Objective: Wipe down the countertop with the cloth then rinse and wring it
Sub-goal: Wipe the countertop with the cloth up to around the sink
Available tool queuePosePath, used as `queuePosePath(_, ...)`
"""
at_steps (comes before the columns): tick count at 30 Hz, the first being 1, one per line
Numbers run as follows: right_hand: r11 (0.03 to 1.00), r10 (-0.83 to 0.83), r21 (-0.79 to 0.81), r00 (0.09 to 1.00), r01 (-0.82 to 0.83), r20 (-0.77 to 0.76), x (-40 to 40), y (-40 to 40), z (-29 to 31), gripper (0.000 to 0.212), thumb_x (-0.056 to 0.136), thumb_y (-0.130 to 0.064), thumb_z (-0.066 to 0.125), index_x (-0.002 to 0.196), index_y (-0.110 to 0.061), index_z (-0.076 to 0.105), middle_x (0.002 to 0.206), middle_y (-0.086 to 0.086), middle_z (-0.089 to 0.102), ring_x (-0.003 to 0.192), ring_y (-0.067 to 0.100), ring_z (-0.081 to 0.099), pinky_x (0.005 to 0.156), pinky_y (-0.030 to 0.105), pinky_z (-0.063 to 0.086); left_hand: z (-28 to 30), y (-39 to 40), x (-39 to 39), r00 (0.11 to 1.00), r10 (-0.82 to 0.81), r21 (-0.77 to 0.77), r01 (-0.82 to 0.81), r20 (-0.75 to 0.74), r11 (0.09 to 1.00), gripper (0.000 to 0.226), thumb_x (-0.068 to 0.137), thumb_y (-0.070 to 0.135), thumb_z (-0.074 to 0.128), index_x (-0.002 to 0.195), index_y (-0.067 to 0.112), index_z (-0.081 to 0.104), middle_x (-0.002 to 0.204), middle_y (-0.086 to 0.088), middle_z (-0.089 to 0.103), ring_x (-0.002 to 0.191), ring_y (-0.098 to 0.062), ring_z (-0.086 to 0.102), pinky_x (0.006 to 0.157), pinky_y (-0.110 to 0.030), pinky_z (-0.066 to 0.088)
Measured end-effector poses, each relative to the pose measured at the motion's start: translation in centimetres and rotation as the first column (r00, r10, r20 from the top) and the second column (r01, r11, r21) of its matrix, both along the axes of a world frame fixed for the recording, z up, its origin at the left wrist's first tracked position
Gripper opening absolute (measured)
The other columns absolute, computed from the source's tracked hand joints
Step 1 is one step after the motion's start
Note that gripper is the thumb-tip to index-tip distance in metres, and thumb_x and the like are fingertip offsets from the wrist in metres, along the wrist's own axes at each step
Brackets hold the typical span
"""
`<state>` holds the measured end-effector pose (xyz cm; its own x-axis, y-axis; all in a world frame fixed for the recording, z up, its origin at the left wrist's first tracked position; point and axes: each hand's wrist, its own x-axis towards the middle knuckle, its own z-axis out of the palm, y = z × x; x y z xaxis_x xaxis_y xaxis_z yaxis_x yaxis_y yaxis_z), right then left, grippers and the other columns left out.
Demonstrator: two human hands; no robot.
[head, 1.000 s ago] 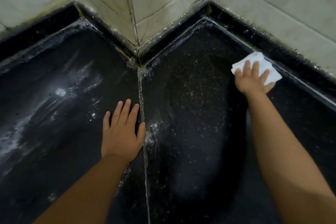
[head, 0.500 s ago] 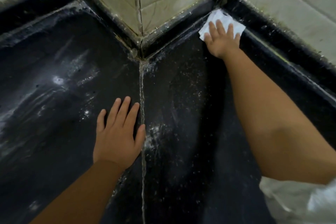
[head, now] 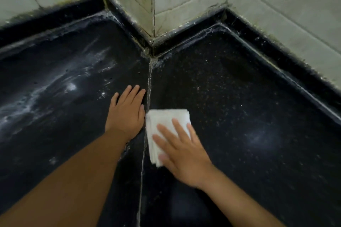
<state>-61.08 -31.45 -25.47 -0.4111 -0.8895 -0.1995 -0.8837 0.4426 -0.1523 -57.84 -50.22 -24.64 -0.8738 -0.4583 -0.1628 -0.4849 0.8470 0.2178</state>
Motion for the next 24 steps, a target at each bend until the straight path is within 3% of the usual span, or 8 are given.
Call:
queuePosePath(5,0.999,0.049,-0.011,0.998,-0.05,-0.031,2.5,8.2,0.1,0.047,0.097,-0.049,0.012,0.133,-0.034,0.037,0.144,-0.011,0.036,0.144,0.015,0.0,0.108,0.04,0.014,0.7,0.6,0.8,0.999,0.032,0.018,-0.032,-0.02,0.999,0.049,0.1,0.029,0.021,0.147,0.02,0.011,0.157,0.003,0.009,0.144,-0.014,0.002,0.116,-0.038,0.001)
queuePosePath(9,0.98,-0.192,0.05,0.98,0.194,-0.056,-0.6,7.3,0.9,0.062,0.094,-0.054,0.0,0.139,-0.027,0.035,0.146,-0.004,0.038,0.142,0.016,0.006,0.108,0.037,0.005,1.9,1.2,4.4,0.997,0.049,0.05,-0.046,-0.056,0.998,0.051,0.1,0.029,0.024,0.147,0.018,0.011,0.157,0.001,0.008,0.145,-0.014,0.002,0.117,-0.037,0.004)
queuePosePath(11,0.942,-0.334,-0.007,0.942,0.334,-0.027,-2.6,4.1,1.0,0.066,0.088,-0.057,-0.005,0.146,-0.03,0.016,0.155,-0.007,0.012,0.143,0.02,-0.002,0.112,0.04,-0.001,1.7,1.4,7.1,0.999,0.033,0.058,-0.03,-0.041,0.998,0.05,0.099,0.029,0.026,0.147,0.017,0.014,0.156,0.001,0.01,0.144,-0.014,0.003,0.117,-0.036,0.005)
queuePosePath(13,0.887,-0.459,0.076,0.887,0.455,0.051,-4.9,-0.2,1.2,0.055,0.095,-0.051,0.006,0.146,-0.032,0.001,0.156,-0.01,-0.009,0.143,0.021,-0.014,0.113,0.045,-0.007,1.4,1.6,10.0,0.999,0.028,0.041,-0.027,-0.04,0.999,0.049,0.097,0.032,0.027,0.143,0.013,0.029,0.153,-0.004,0.024,0.142,-0.015,0.014,0.114,-0.037,0.013)
queuePosePath(15,0.862,-0.506,0.068,0.86,0.502,0.065,-6.6,-4.5,1.4,0.052,0.098,-0.044,0.014,0.147,-0.031,0.001,0.156,-0.008,-0.01,0.142,0.023,-0.016,0.113,0.048,-0.008,1.0,1.7,12.3,0.999,0.007,0.008,-0.006,-0.038,1.0,0.052,0.089,0.032,0.03,0.127,0.006,0.053,0.135,-0.012,0.051,0.128,-0.024,0.043,0.1,-0.041,0.03)
queuePosePath(18,0.853,-0.523,0.067,0.847,0.518,0.098,-7.7,-9.9,1.2,0.052,0.098,-0.042,0.015,0.147,-0.028,0.002,0.156,-0.006,-0.009,0.142,0.027,-0.015,0.112,0.051,-0.009,0.7,1.4,14.3,0.999,0.031,-0.035,-0.032,-0.031,0.999,0.049,0.083,0.03,0.035,0.114,0.004,0.062,0.122,-0.014,0.062,0.113,-0.031,0.059,0.09,-0.041,0.036)
queuePosePath(22,0.919,-0.394,0.038,0.916,0.392,0.075,-6.7,-13.0,1.3,0.052,0.099,-0.039,0.017,0.147,-0.026,0.003,0.157,-0.005,-0.005,0.143,0.028,-0.011,0.113,0.051,-0.006,0.4,0.8,14.8,0.99,0.089,-0.043,-0.094,-0.108,0.995,0.041,0.085,0.022,0.05,0.121,0.003,0.058,0.13,-0.016,0.055,0.123,-0.033,0.05,0.098,-0.044,0.03)
queuePosePath(24,0.964,-0.263,0.051,0.962,0.26,0.069,-5.0,-12.1,1.3,0.051,0.099,-0.039,0.017,0.147,-0.028,0.006,0.157,-0.006,-0.002,0.143,0.026,-0.009,0.113,0.049,-0.004,0.4,0.3,14.7,0.981,0.144,0.0,-0.145,-0.129,0.989,0.041,0.092,0.018,0.049,0.131,0.005,0.048,0.142,-0.013,0.043,0.135,-0.03,0.035,0.108,-0.042,0.022)
